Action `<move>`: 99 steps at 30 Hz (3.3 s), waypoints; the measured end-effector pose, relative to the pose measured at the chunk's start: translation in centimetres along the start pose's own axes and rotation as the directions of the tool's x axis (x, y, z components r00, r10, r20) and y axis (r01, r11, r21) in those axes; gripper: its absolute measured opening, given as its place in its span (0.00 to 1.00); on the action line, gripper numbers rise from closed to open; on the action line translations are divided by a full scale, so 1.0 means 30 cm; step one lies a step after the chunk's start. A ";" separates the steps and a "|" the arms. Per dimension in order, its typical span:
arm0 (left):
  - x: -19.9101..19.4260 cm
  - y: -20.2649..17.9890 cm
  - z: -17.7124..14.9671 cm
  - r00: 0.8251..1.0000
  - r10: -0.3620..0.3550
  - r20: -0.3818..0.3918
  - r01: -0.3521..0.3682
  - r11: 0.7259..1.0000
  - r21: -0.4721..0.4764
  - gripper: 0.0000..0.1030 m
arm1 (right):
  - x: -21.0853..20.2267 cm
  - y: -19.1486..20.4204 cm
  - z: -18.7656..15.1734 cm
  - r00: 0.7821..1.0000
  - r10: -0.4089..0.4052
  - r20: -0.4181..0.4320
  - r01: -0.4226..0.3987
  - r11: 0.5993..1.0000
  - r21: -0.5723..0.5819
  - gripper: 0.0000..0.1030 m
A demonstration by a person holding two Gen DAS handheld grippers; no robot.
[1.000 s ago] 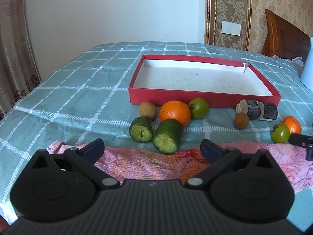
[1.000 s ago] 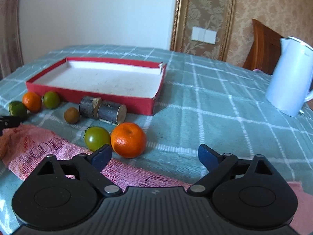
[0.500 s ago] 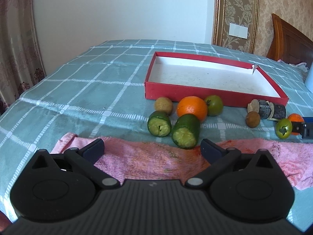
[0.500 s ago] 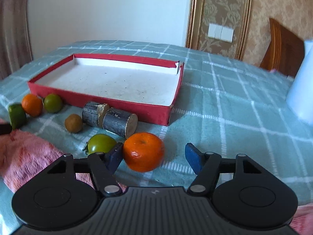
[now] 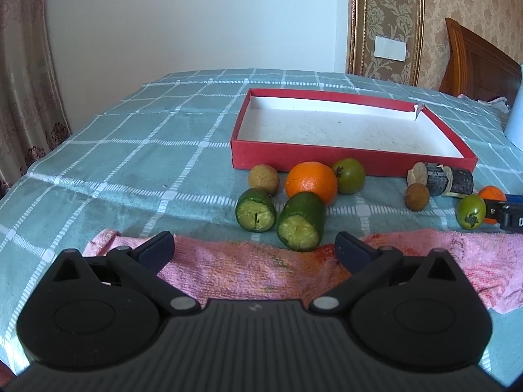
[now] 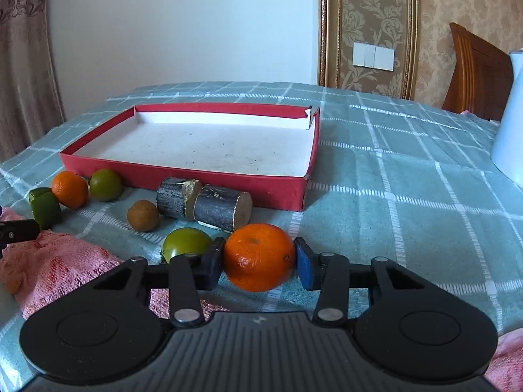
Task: Organize fruits
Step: 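Close the right gripper on the orange and lift it, then carry the orange into the red tray and open the right gripper while the left gripper grasps a cucumber piece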
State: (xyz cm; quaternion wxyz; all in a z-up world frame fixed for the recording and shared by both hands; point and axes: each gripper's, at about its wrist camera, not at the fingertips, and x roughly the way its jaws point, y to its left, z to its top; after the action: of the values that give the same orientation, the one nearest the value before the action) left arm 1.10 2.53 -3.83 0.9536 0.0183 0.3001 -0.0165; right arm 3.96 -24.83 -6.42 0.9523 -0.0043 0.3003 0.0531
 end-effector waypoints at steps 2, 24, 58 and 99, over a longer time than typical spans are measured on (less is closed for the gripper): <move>-0.001 -0.004 0.001 1.000 -0.015 0.006 0.015 1.000 0.008 1.00 | -0.006 -0.027 -0.003 1.000 0.026 0.007 -0.026 0.998 0.048 0.42; 0.029 -0.079 0.016 0.979 -0.203 -0.002 0.202 0.971 0.127 0.89 | -0.029 -0.097 -0.015 0.997 0.036 0.068 -0.048 0.983 0.177 0.43; 0.062 -0.023 0.014 0.975 -0.208 0.075 0.201 0.976 0.084 0.34 | -0.057 -0.104 -0.020 0.997 0.019 0.078 -0.035 0.980 0.197 0.43; 0.066 0.031 -0.030 0.940 -0.312 0.136 0.312 0.950 0.020 0.34 | 0.374 0.048 0.282 0.994 -0.085 -0.066 0.080 0.994 -0.080 0.43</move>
State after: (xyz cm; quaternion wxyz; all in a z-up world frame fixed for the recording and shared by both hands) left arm 2.26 3.46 -5.67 0.9573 -0.0317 0.2328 -0.1683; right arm 17.77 -21.96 -5.89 0.9419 -0.0553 0.3305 0.0251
